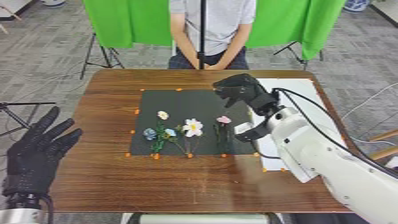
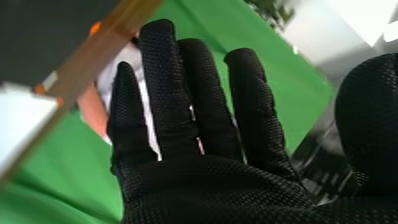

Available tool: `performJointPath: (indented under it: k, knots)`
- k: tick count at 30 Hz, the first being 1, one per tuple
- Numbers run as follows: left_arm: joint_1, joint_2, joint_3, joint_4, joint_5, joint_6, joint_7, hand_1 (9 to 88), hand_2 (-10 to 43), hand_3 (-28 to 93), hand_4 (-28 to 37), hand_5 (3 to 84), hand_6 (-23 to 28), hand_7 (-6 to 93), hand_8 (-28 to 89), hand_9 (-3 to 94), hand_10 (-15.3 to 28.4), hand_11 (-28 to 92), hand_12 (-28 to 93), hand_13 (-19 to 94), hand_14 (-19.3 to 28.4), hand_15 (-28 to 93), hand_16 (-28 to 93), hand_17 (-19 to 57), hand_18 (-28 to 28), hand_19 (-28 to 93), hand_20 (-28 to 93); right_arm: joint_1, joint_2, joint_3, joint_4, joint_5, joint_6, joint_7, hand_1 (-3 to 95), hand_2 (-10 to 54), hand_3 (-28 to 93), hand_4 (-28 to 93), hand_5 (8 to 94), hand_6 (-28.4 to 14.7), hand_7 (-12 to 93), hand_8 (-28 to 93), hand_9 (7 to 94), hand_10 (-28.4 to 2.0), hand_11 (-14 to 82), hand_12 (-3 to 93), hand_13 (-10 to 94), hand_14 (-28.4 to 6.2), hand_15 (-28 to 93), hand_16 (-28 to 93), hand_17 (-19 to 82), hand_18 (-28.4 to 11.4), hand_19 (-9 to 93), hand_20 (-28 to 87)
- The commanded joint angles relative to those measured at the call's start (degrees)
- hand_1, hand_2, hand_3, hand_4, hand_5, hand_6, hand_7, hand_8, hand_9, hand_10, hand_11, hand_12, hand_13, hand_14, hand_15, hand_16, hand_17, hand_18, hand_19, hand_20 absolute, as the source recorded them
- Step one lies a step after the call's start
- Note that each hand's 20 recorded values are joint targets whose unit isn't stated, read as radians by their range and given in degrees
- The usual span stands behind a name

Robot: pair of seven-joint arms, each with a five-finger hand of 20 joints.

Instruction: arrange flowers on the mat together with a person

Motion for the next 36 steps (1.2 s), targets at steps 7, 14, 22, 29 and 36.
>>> performJointPath:
  k: [7,14,22,29,36]
  knots:
    - [2.03,-1.2,-0.52,0.06,1.94,-1.32,-1.4,16.6,7.4,74,-28.3,29.9,3.8,8.6,-8,28.7,14.1,14,13,20,20.9,38,-4,-9.6,19.7,37,16,-26.4,2.55,21.64,1.57,37.2,-1.84,-21.44,21.8,1.5,75,-27,48.9,0.4,14,-12,49.5,-16.3,13.7,15.0,44,-16.8,46,11,8,-24.5,53,12]
    - [1.73,-1.51,0.37,0.04,1.82,-0.95,-0.02,16.5,7.2,74,-28.3,30.6,3.9,8.9,-8,30.0,14.7,16,13,21,22.0,42,-4,-8.9,19.8,40,18,-30.85,2.83,25.95,1.16,42.2,-5.01,-24.53,22.0,2.3,76,-27,48.7,0.6,14,-12,49.4,-16.0,13.4,15.1,44,-17.2,45,12,8,-24.3,52,13]
    - [1.34,0.27,1.46,0.34,0.41,-0.39,2.07,16.5,7.2,74,-28.3,30.8,3.8,9.0,-8,30.1,14.8,17,12,21,22.1,43,-5,-8.7,19.9,40,17,-29.39,2.79,24.79,1.12,41.06,-5.93,-25.17,21.5,3.0,76,-28,48.7,0.9,14,-12,49.6,-16.0,13.1,15.2,43,-17.3,44,13,7,-24.3,51,15]
    - [1.77,0.05,1.2,0.14,0.37,-0.26,1.89,16.5,7.2,75,-28.3,33.8,5.7,11.9,-8,31.0,15.2,17,12,21,22.2,43,-5,-8.3,20.0,41,18,-29.27,2.53,24.76,0.96,41.48,-6.73,-24.93,21.3,3.3,76,-28,48.7,1.1,14,-12,49.7,-16.0,12.7,15.2,43,-17.3,43,13,7,-24.3,51,15]
    - [1.4,0.36,2.29,0.18,-0.14,-0.1,2.08,16.6,7.3,75,-28.3,32.2,4.7,10.2,-8,31.1,15.1,17,12,21,22.2,43,-5,-8.2,20.0,41,18,-29.8,2.85,24.73,0.81,42.31,-5.66,-25.16,21.5,3.7,76,-27,49.5,1.2,14,-12,50.3,-16.0,12.8,15.2,43,-17.3,44,13,7,-24.3,50,16]
